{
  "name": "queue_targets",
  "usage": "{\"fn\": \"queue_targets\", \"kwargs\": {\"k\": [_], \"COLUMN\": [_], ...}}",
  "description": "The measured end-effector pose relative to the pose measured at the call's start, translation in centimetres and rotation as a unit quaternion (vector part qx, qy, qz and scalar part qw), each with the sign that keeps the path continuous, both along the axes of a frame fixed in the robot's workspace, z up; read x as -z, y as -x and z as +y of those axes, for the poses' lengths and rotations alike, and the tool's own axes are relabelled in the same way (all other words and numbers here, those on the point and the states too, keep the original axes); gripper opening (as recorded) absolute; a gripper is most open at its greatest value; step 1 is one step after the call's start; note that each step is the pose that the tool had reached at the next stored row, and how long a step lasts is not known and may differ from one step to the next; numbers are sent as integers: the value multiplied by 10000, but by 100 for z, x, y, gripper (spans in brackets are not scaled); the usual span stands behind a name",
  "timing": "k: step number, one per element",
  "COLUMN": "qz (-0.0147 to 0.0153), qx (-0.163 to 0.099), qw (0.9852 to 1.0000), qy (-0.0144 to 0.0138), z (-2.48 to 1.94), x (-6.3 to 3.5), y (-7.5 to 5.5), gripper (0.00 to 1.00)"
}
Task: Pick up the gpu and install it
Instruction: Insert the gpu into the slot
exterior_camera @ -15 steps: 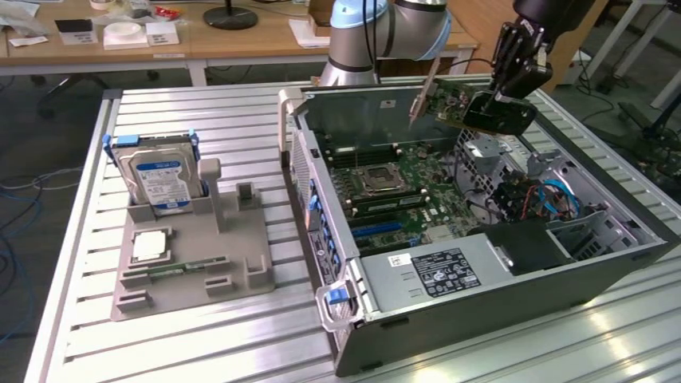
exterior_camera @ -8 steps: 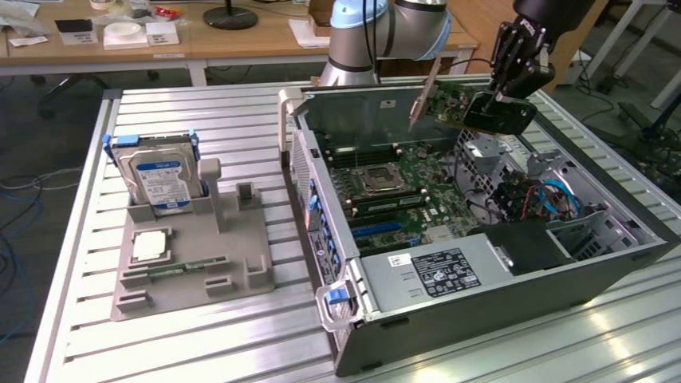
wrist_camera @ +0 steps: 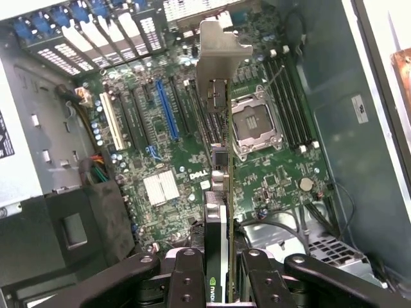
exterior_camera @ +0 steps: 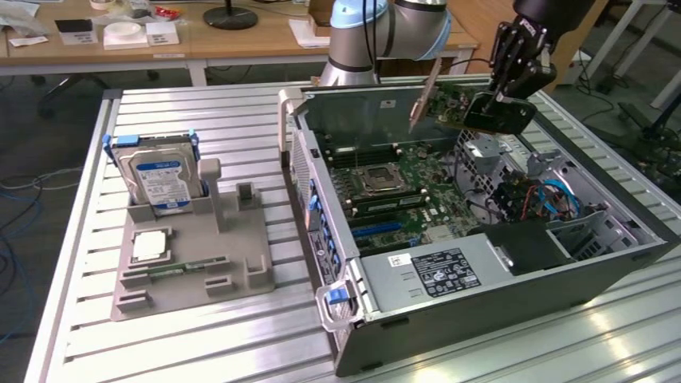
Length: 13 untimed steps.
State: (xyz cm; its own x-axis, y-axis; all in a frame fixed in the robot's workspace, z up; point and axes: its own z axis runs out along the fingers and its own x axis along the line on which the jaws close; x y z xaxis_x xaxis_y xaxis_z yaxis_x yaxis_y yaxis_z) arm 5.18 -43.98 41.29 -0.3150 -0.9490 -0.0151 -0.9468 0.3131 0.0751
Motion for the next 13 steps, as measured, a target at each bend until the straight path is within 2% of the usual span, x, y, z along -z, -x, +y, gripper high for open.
{"fn": "queue_targets", "kwargs": {"k": [6,11,13], "qz": [0,0,0], "qx": [-374,-774,-849], "qw": [9993,9970,9964], "qy": [0,1,1], "z": [0,0,0], "x": [3,4,4], "y": [0,0,0], "gripper": [27,27,27]}}
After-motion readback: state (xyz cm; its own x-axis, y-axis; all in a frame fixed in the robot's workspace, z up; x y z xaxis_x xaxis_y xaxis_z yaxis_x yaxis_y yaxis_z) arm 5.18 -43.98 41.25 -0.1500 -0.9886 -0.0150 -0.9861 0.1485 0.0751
